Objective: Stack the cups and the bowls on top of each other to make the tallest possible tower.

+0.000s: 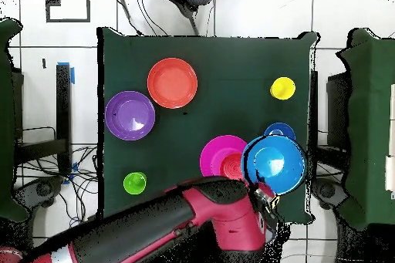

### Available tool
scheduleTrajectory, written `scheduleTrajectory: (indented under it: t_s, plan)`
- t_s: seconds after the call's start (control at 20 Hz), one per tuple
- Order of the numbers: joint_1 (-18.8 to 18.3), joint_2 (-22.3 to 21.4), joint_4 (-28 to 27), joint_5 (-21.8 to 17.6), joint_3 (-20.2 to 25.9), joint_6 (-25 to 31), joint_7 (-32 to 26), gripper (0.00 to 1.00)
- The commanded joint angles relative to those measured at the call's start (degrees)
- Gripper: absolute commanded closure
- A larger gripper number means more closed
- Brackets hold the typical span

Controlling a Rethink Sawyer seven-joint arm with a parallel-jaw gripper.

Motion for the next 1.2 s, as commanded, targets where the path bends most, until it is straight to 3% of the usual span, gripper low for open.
scheduleTrajectory:
  t_s: [0.05, 0.55, 1.2]
  plan:
    - [-0.49, -3.95, 5.66, 4.35, 14.86, -0.83, 1.58, 1.0]
    - [-3.46, -8.32, 10.68, 6.98, 18.86, -0.42, -6.04, 1.0]
    - [-7.33, -10.62, 10.96, 8.53, 22.17, 0.35, -11.06, 1.0]
